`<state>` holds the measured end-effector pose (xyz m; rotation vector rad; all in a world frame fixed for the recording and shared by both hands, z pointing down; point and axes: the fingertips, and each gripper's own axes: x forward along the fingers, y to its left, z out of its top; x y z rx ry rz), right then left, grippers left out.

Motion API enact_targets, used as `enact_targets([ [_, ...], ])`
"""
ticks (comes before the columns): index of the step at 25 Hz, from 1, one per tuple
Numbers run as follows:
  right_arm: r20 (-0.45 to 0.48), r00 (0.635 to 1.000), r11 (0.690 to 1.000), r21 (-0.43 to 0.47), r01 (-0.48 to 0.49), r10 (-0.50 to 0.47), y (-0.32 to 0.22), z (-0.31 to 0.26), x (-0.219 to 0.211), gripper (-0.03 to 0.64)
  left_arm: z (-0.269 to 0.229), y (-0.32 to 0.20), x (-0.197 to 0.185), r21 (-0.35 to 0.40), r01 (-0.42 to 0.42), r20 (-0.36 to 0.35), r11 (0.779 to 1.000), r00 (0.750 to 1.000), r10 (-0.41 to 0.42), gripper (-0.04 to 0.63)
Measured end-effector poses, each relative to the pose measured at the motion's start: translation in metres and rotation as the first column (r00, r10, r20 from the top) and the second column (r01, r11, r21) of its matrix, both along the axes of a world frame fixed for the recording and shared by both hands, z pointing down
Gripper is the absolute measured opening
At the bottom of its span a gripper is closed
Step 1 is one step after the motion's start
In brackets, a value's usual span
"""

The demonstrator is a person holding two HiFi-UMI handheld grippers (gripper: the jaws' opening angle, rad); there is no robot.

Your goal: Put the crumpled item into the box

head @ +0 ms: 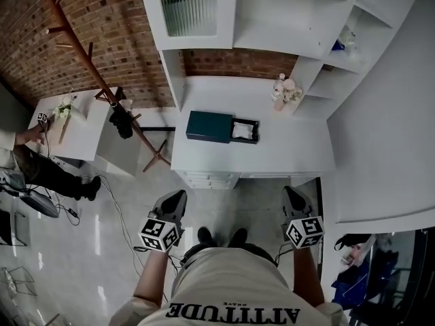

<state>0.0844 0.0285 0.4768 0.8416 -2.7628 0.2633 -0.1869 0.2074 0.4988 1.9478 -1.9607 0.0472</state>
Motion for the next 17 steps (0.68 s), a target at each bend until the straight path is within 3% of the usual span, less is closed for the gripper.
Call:
enact_targets([
  [10, 0.009, 1.0, 1.0, 0.011, -0.016, 0.016, -0.004, -0.016, 0.001, 0.034, -0.014, -0.011, -0.003, 0.014, -0.016, -0.008, 1.0, 1.0, 0.016, 0.026],
  [17, 0.032, 0.999, 1.0, 0.018, -0.014, 0.014, -0.007, 0.003, 0.011, 0.034, -0.002, -0.012, 0.003, 0.027, -0.005, 0.009, 1.0, 1.0, 0.005, 0.025],
])
